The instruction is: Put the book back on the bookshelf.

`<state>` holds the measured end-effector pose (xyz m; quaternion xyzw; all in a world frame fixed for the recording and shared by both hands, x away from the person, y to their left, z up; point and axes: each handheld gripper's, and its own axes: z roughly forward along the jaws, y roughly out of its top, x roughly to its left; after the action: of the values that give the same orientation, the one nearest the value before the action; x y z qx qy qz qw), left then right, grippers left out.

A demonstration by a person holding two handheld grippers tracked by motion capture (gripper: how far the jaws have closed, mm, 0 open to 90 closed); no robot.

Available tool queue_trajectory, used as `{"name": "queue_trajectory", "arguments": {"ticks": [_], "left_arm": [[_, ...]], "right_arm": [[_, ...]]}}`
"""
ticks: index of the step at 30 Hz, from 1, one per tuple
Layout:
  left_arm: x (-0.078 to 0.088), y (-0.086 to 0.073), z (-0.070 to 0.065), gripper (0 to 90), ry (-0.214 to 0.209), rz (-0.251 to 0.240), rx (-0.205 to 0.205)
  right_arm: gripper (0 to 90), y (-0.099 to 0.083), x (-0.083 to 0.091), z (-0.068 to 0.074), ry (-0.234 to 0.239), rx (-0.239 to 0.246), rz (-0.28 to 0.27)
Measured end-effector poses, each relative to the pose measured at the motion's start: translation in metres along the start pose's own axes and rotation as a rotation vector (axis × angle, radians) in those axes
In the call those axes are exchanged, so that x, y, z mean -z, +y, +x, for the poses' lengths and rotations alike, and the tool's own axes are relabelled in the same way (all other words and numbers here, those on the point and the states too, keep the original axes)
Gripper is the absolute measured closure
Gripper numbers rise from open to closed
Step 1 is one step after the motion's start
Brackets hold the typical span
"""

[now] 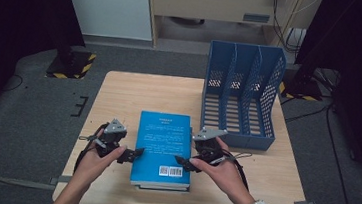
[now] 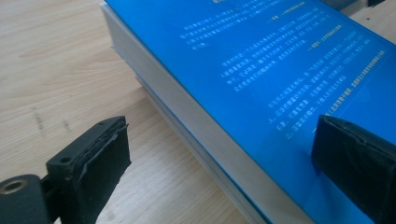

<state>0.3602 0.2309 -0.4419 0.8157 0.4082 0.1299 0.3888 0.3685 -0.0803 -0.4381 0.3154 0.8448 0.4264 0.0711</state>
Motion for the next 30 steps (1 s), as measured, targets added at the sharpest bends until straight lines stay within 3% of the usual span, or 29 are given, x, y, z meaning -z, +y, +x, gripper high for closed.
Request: {"name": "queue_trajectory", "arguments": {"ticks": [5, 17, 19, 22, 30], "left_arm": [[-0.010, 0.002, 0.000, 3.2, -0.062, 0.001, 0.023], [-0.018, 0.001, 0.001, 1.5, -0.134, 0.011, 0.067], [-0.023, 0.002, -0.003, 0.8, -0.179, 0.031, 0.066], [-0.025, 0.003, -0.003, 0.0, -0.186, 0.043, 0.063], [-0.027, 0.002, 0.001, 0.0, -0.210, 0.046, 0.080]], "right_arm": [[5.8, 0.001, -0.013, -0.003, 0.027, -0.018, 0.019], [0.6, 0.000, -0.024, -0.008, 0.033, -0.036, 0.030], [0.3, -0.003, -0.027, -0.013, 0.058, -0.076, 0.026], [0.2, -0.005, -0.029, -0.017, 0.087, -0.124, 0.025], [0.0, -0.008, -0.034, -0.023, 0.117, -0.181, 0.017]]}}
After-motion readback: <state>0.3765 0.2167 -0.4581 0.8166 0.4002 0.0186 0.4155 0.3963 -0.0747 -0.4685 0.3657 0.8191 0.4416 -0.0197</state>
